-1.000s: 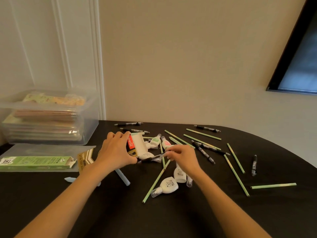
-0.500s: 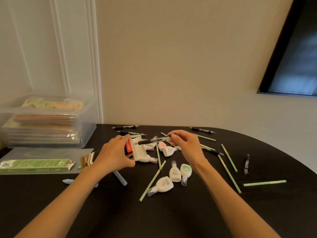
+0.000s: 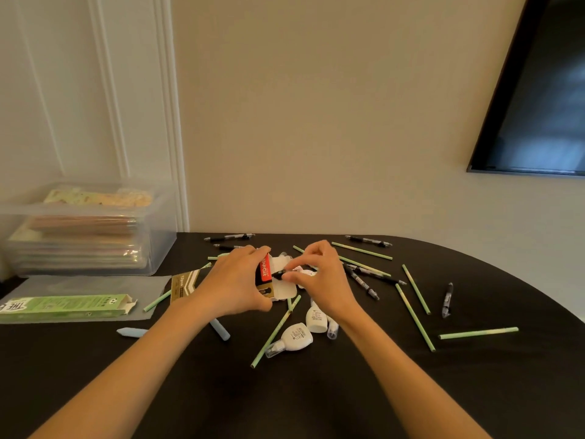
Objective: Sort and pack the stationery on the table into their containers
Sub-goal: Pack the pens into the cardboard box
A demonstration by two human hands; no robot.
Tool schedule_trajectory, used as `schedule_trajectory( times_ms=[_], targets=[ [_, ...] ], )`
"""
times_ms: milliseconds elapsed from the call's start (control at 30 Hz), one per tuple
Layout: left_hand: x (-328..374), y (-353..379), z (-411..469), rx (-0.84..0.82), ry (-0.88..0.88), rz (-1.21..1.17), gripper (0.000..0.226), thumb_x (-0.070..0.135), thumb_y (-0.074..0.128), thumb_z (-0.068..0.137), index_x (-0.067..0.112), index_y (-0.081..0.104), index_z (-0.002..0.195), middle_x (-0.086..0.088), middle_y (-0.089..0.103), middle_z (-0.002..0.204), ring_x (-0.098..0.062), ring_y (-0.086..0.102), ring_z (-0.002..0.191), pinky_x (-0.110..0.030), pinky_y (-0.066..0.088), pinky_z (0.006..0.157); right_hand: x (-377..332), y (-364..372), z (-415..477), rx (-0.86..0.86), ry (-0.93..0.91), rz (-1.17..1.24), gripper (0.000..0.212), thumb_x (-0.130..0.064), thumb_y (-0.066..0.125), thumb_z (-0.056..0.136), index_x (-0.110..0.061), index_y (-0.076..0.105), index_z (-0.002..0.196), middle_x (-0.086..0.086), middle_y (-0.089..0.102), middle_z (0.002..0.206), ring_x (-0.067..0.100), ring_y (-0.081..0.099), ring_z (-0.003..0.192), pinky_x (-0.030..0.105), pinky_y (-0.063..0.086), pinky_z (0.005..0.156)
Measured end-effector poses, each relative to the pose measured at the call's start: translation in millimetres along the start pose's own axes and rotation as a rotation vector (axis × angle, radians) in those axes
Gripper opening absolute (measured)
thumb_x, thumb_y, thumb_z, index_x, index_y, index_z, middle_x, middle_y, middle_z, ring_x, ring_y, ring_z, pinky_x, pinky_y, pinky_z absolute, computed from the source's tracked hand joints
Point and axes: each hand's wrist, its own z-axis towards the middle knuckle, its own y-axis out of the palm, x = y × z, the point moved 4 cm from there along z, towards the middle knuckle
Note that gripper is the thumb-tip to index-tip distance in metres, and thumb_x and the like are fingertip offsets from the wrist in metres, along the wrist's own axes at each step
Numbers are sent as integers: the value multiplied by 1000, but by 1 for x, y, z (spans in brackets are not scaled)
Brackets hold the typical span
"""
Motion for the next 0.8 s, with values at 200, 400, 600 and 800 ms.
schedule_trajectory(
  times_ms=[200,400,600,800],
  targets=[
    [17,6,5,-5,72,-34,98,37,74,73,19,14,148,1,32,146,-17,28,135,-34,28,111,6,19,4,-190,47,31,24,-6,71,79,-14,73,101,-6,20,153,16,12,141,42,20,114],
    [22,15,20,-58,60,-30,99,37,74,73,19,12,149,0,29,148,-18,26,136,-33,27,110,23,21,11,-426,218,152,31,-2,62,83,-13,67,112,-4,5,157,24,13,143,51,31,110],
    [28,23,54,-32,13,29,99,41,72,75,19,10,149,0,32,146,-19,30,133,-34,31,108,76,-24,23,70,387,498,30,-4,53,89,-29,68,89,-1,54,129,17,46,124,37,41,103],
    [32,42,88,-58,-22,27,99,44,71,75,19,10,149,-1,30,147,-20,30,134,-38,33,109,187,-53,29,278,694,-245,28,-33,55,92,-10,68,101,8,65,97,17,59,90,30,47,80]
  ],
)
